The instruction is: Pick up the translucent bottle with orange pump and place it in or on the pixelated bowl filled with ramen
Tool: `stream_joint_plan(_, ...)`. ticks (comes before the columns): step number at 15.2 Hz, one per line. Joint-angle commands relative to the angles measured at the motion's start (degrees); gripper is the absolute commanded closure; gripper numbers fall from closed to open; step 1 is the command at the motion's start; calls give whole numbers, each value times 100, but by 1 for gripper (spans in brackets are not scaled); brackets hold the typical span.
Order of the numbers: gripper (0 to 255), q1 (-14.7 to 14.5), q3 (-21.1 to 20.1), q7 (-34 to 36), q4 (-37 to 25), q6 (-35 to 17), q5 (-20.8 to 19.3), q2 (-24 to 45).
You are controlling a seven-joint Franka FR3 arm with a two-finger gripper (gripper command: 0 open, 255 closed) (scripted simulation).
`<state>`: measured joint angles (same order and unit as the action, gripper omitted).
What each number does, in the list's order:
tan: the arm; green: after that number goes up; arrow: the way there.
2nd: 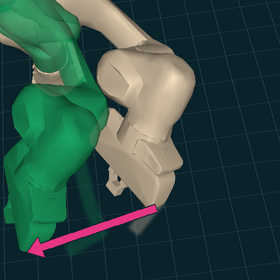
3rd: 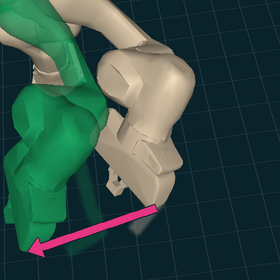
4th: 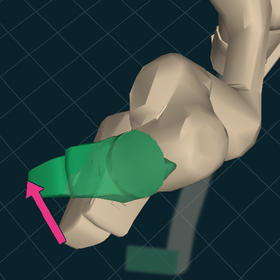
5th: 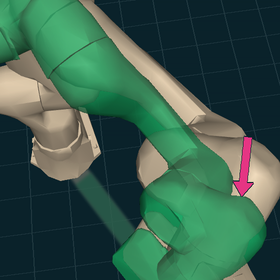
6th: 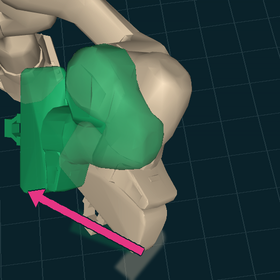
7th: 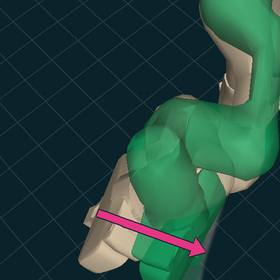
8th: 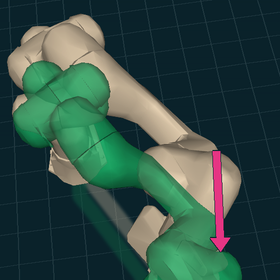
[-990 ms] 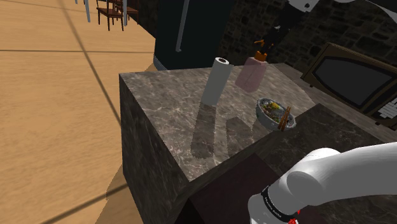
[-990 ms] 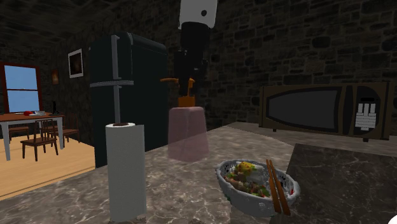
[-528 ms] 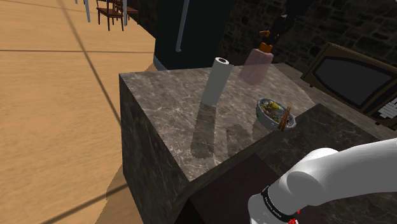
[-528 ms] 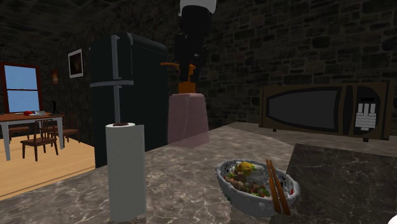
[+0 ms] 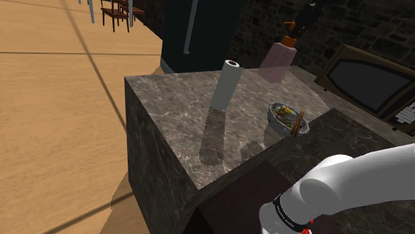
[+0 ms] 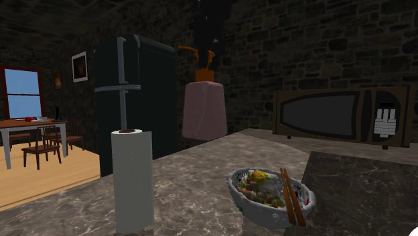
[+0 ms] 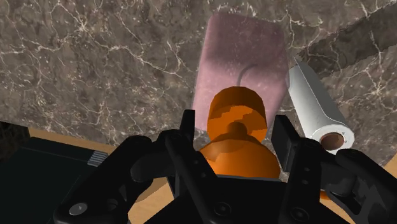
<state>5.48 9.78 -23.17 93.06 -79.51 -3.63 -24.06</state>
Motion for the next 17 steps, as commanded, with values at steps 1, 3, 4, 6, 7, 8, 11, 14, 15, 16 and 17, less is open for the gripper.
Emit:
stream_joint_plan(1, 255, 44, 81, -139, -51, 225, -47, -180)
stream_joint_plan(3, 255, 86, 169, -287, -120, 457, -101, -353)
stream_joint_plan(4, 255, 107, 215, -364, -167, 576, -130, -431)
stream_joint_plan(6, 255, 147, 310, -524, -285, 820, -191, -569)
stream_joint_plan(7, 255, 166, 360, -609, -356, 945, -223, -629)
stream_joint_plan(8, 255, 184, 412, -695, -436, 1072, -256, -683)
stream_joint_plan(11, 255, 229, 581, -972, -729, 1463, -364, -807)
stream_joint_plan(14, 255, 264, 636, -1070, -554, 1471, -436, -1004)
stream_joint_plan(15, 255, 274, 627, -1056, -396, 1390, -446, -1081)
stream_joint_plan(16, 255, 284, 618, -1044, -242, 1311, -457, -1157)
stream_joint_plan(17, 255, 293, 611, -1031, -91, 1234, -467, -1231)
